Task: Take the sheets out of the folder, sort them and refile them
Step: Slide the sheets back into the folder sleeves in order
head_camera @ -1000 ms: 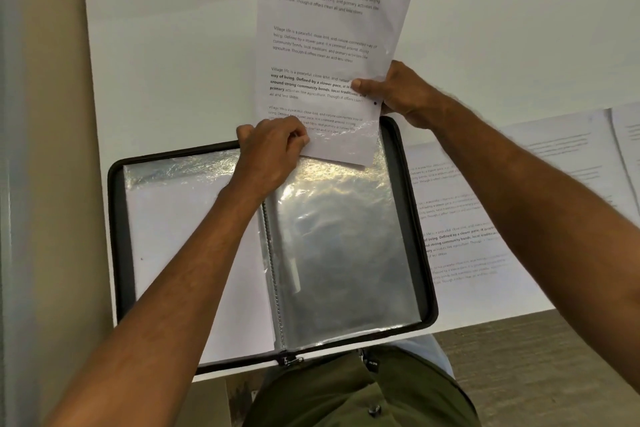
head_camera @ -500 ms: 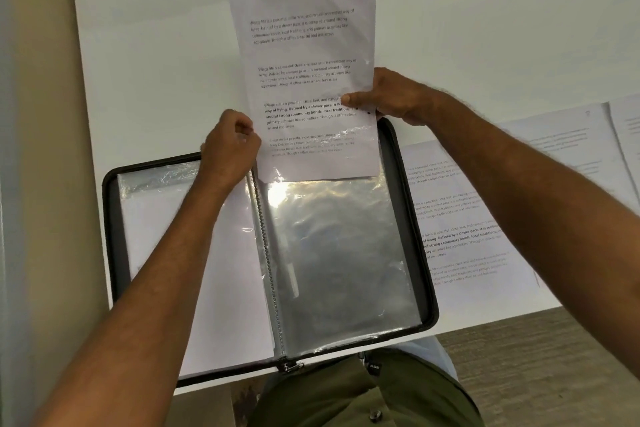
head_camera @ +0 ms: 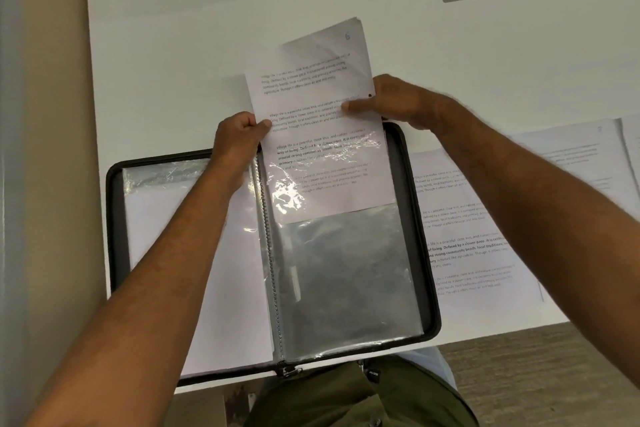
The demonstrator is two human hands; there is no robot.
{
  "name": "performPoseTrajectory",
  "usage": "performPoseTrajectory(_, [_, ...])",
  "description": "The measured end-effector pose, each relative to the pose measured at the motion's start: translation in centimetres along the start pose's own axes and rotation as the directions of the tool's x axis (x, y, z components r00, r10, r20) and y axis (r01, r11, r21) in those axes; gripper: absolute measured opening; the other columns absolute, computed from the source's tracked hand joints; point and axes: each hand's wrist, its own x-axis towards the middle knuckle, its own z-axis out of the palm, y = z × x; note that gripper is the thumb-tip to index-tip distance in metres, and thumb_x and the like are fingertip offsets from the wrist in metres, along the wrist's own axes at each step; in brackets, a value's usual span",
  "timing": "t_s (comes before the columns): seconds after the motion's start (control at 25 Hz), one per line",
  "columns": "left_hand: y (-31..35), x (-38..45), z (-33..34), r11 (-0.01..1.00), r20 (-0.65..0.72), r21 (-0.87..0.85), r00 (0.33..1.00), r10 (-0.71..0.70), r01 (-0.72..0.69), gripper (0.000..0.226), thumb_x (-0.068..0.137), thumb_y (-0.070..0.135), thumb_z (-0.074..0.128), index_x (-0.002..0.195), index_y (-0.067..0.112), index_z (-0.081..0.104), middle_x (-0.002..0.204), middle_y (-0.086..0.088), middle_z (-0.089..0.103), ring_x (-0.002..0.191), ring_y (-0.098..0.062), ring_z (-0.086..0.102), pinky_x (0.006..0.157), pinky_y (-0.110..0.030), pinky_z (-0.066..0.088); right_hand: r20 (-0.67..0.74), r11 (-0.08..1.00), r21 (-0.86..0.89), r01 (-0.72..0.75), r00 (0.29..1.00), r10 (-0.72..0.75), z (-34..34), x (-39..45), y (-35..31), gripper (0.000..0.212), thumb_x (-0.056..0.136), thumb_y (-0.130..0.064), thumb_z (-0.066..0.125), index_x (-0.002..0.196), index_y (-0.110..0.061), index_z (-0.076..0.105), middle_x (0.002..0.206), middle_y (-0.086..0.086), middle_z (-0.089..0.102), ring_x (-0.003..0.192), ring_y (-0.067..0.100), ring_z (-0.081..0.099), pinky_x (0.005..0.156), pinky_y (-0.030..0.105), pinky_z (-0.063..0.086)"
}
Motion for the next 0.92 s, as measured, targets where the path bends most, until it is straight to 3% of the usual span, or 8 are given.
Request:
performPoseTrajectory(0.12, [0.1, 0.1, -0.3, 0.999, 0.110, 0.033, 0.993, -0.036, 0.033, 0.017, 0.095, 0.021, 0.072, 0.087, 0.007, 0.068, 0.087, -0.009, 0.072, 0.074, -0.016, 0.065, 0.072, -0.033, 0.057, -0.064, 1.000, -0.017, 0.012, 0.998, -0.013, -0.5, 0.5, -0.1, 0.025, 0.098, -0.028, 0.072, 0.120, -0.017, 0.070, 0.111, -0.006, 0.076, 0.089, 0.005, 0.076, 0.069, 0.014, 0.055])
performPoseTrajectory(0.32, [0.6, 0.3, -0.4, 0.998, 0.160, -0.023, 0.986, -0.045, 0.050, 0.018, 0.098, 0.025, 0.069, 0.082, 0.017, 0.067, 0.071, 0.009, 0.071, 0.060, -0.003, 0.063, 0.060, -0.020, 0.053, 0.105, 0.954, -0.296, -0.035, 0.992, 0.069, -1.1, 0.4, -0.2, 0.045, 0.095, -0.034, 0.075, 0.135, -0.019, 0.064, 0.127, 0.000, 0.072, 0.117, 0.023, 0.068, 0.104, 0.039, 0.055])
performPoseTrajectory(0.48, [0.4, 0.7, -0.5, 0.997, 0.134, -0.021, 0.988, -0.074, 0.078, 0.022, 0.096, 0.027, 0.071, 0.078, 0.016, 0.064, 0.070, 0.000, 0.062, 0.060, -0.012, 0.054, 0.065, -0.027, 0.042, 0.157, 0.881, -0.464, -0.087, 0.971, 0.179, -0.7, 0.8, -1.0, 0.062, 0.078, -0.054, 0.082, 0.129, -0.023, 0.068, 0.123, 0.003, 0.074, 0.118, 0.029, 0.068, 0.108, 0.048, 0.052])
performPoseTrajectory(0.56, [0.2, 0.8, -0.6, 0.996, 0.144, -0.005, 0.986, -0.083, 0.084, 0.024, 0.095, 0.025, 0.072, 0.077, 0.012, 0.063, 0.070, -0.003, 0.060, 0.062, -0.015, 0.052, 0.069, -0.031, 0.042, 0.100, 0.915, -0.395, -0.085, 0.986, 0.135, -0.6, 1.2, -1.5, 0.048, 0.085, -0.046, 0.082, 0.124, -0.019, 0.072, 0.117, -0.002, 0.076, 0.110, 0.020, 0.071, 0.099, 0.033, 0.056])
performPoseTrajectory(0.64, [0.0, 1.0, -1.0, 0.996, 0.182, 0.047, 0.979, -0.088, 0.081, 0.027, 0.093, 0.025, 0.074, 0.086, 0.000, 0.066, 0.076, -0.010, 0.065, 0.069, -0.020, 0.055, 0.070, -0.037, 0.043, -0.031, 0.971, -0.237, -0.024, 0.999, 0.017, -0.5, 1.6, -2.1, 0.026, 0.093, -0.034, 0.077, 0.110, -0.014, 0.074, 0.103, -0.006, 0.075, 0.091, 0.008, 0.071, 0.077, 0.016, 0.053])
performPoseTrajectory(0.72, [-0.3, 1.3, -1.2, 0.993, 0.220, 0.092, 0.971, -0.091, 0.072, 0.031, 0.091, 0.025, 0.076, 0.096, -0.004, 0.068, 0.093, -0.023, 0.074, 0.077, -0.024, 0.058, 0.074, -0.042, 0.044, -0.096, 0.963, -0.263, 0.064, 0.991, -0.092, -0.6, 1.9, -2.6, 0.018, 0.096, -0.029, 0.075, 0.102, -0.012, 0.075, 0.096, -0.003, 0.074, 0.084, 0.007, 0.068, 0.074, 0.019, 0.052])
performPoseTrajectory(0.8, [-0.3, 1.5, -1.2, 0.991, 0.221, 0.122, 0.972, -0.078, 0.052, 0.027, 0.090, 0.024, 0.077, 0.099, -0.001, 0.071, 0.102, -0.025, 0.074, 0.078, -0.024, 0.060, 0.075, -0.043, 0.046, -0.050, 0.920, -0.388, 0.049, 0.996, -0.074, -0.6, 2.2, -2.9, 0.014, 0.095, -0.027, 0.075, 0.101, -0.014, 0.078, 0.099, 0.002, 0.076, 0.085, 0.011, 0.068, 0.082, 0.029, 0.055])
performPoseTrajectory(0.92, [-0.5, 1.7, -1.0, 0.995, 0.200, 0.100, 0.979, -0.050, 0.030, 0.025, 0.090, 0.025, 0.077, 0.099, 0.003, 0.068, 0.088, -0.019, 0.071, 0.075, -0.023, 0.060, 0.073, -0.042, 0.048, 0.071, 0.849, -0.529, -0.011, 0.996, 0.057, -0.5, 2.1, -3.3, 0.012, 0.094, -0.028, 0.075, 0.100, -0.018, 0.079, 0.100, 0.005, 0.078, 0.086, 0.013, 0.069, 0.092, 0.035, 0.055])
